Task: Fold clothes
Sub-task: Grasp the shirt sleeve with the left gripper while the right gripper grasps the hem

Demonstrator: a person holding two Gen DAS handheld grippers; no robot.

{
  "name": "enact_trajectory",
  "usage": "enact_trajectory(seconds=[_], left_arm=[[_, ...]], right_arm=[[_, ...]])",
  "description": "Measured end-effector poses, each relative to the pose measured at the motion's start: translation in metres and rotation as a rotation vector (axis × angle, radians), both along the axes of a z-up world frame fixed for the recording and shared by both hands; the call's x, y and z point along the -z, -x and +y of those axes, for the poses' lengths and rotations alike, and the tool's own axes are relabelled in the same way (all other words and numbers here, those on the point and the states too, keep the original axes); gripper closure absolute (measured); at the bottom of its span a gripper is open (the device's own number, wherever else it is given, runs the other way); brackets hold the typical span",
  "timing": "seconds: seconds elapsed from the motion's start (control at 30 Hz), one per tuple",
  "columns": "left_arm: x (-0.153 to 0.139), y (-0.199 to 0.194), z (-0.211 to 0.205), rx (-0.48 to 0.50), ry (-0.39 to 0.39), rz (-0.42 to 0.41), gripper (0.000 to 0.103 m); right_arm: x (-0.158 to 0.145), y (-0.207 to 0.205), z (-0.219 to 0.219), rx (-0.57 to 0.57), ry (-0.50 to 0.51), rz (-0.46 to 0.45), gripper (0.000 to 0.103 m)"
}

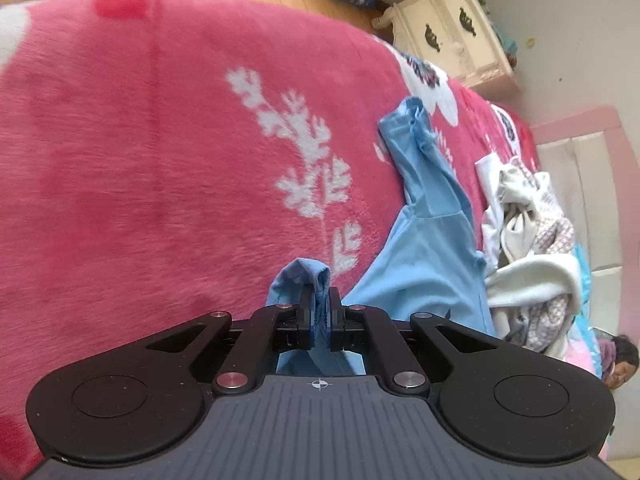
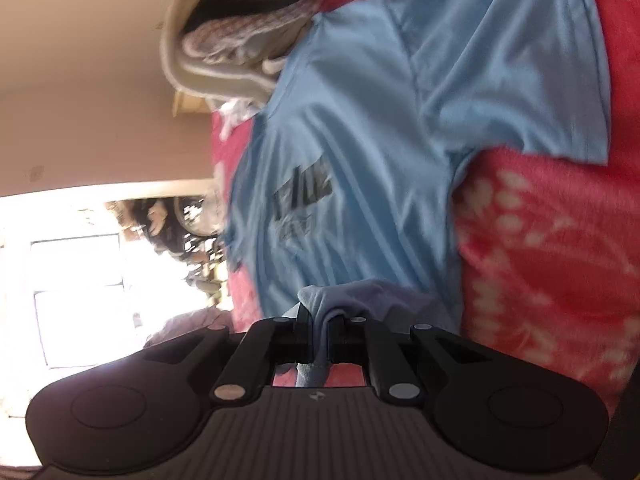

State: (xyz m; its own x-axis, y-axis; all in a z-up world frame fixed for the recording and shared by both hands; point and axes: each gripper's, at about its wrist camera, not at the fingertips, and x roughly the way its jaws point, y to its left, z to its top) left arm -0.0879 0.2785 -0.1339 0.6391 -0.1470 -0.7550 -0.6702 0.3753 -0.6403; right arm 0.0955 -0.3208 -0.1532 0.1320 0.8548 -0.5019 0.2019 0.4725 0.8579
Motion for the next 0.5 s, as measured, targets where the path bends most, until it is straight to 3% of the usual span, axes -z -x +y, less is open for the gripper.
enact_trajectory(seconds=[0.3, 0.4, 0.5], left_arm=[[-0.058, 0.095, 0.001, -0.032, -0.077, -0.048, 0.101], [-0.061, 0.119, -0.002, -0.051, -0.083, -0.039, 0.101], [-0.051, 0.109, -0.002, -0.045, -0.047, -0.016, 0.101]], right_arm=[[-0.017, 0.073, 0.006, -0.133, -0.047, 0.038, 0.095], [-0.013, 0.087, 0.007, -0.154, -0.051, 0.06, 0.095], [-0.015, 0.072, 0.011, -0.133, -0.062, 0.042, 0.095]])
